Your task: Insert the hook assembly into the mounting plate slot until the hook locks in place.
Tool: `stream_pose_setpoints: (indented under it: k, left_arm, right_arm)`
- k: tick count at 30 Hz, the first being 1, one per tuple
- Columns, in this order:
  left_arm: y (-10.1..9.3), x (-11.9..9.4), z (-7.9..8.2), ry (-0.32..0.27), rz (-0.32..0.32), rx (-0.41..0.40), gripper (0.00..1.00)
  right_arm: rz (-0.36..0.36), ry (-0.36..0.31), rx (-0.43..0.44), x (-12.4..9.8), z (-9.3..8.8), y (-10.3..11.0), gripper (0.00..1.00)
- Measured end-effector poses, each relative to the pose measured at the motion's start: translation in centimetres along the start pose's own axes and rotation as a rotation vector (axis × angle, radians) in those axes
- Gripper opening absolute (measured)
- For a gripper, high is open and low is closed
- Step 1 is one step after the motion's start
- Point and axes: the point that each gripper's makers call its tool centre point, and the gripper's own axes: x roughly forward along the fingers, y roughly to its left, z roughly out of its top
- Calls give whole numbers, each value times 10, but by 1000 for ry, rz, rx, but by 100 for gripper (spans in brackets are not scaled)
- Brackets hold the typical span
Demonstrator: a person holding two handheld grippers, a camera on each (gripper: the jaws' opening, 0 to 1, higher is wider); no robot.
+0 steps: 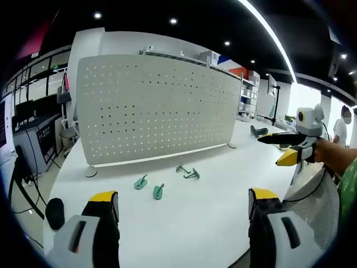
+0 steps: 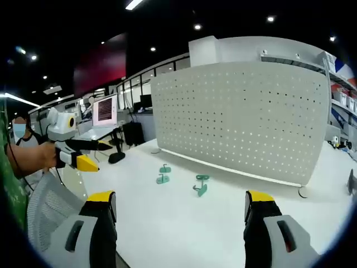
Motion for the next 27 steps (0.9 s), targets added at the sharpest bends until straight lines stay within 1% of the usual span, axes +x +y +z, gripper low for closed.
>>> stream_pose_setpoints:
  k: [13, 27]
  left_arm:
    - [-1, -1, 0, 2, -3, 1, 99]
    - [-1, 0, -2, 5, -4, 0, 99]
  right_arm:
    - [7, 4, -9, 0, 1, 2, 98]
    - [4, 12, -6, 0, -4, 2, 97]
